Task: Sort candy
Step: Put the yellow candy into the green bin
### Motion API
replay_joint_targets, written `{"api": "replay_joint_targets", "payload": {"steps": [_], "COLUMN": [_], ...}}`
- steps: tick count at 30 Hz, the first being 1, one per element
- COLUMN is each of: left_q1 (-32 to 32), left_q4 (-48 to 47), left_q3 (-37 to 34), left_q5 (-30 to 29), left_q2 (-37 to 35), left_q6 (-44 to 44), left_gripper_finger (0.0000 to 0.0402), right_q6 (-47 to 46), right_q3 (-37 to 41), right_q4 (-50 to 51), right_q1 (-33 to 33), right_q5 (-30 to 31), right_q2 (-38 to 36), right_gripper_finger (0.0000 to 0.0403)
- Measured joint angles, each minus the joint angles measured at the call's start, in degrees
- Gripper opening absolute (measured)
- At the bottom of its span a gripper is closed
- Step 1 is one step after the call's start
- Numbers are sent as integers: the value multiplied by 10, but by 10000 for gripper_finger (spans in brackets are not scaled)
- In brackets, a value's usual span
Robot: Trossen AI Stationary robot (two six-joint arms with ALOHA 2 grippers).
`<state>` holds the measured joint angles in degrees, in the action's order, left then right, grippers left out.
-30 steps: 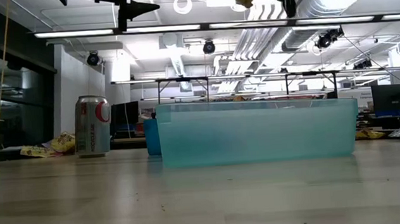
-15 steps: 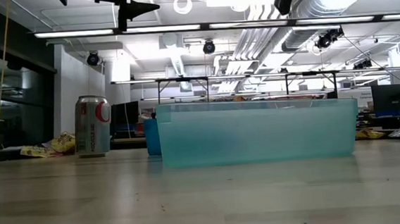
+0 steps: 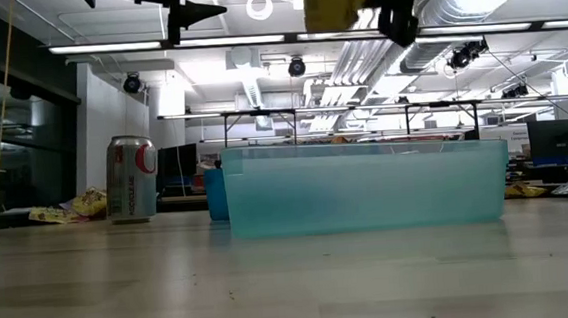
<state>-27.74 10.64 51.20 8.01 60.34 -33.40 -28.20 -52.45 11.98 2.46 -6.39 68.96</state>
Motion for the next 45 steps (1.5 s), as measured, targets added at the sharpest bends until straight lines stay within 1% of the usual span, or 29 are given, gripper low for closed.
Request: {"api": "replay_joint_targets", "payload": {"steps": [2,4,11,13,15,19,24,26,27,30,33,36,39,41,42,43,45], "left_q1": [0,0,0,0,0,0,0,3,5,10,19,30,36,35,31,26,10], "left_q4": [0,0,0,0,0,1,13,13,13,13,13,12,11,-36,-86,-145,-297], "left_q3": [0,0,0,0,0,0,0,0,0,0,0,0,1,17,37,60,114], "left_q5": [0,0,0,0,0,0,0,5,11,57,98,103,76,38,17,-7,-67], "left_q2": [0,0,0,0,0,0,0,0,0,0,0,0,0,0,1,5,18], "left_q6": [6,6,6,6,6,-3,-6,-6,-6,-5,0,15,16,0,-2,4,24], "left_gripper_finger": [237,237,237,237,237,237,237,237,237,237,237,237,237,237,237,237,237], "right_q6": [-1,-3,62,67,69,102,180,205,208,207,206,207,207,207,207,207,206], "right_q3": [0,0,0,0,-5,-52,-143,-169,-179,-194,-195,-195,-195,-195,-195,-195,-195], "right_q4": [19,32,40,32,29,39,29,29,30,32,33,34,38,42,44,48,57], "right_q1": [0,2,21,21,15,-6,-38,-52,-59,-77,-88,-90,-92,-92,-92,-92,-92], "right_q5": [0,-2,5,6,9,51,149,180,186,180,151,133,132,133,135,135,137], "right_q2": [14,26,41,36,29,21,20,20,19,20,20,20,20,20,20,20,20], "right_gripper_finger": [17,40,155,177,190,196,197,197,197,197,197,197,197,197,197,197,197]}}
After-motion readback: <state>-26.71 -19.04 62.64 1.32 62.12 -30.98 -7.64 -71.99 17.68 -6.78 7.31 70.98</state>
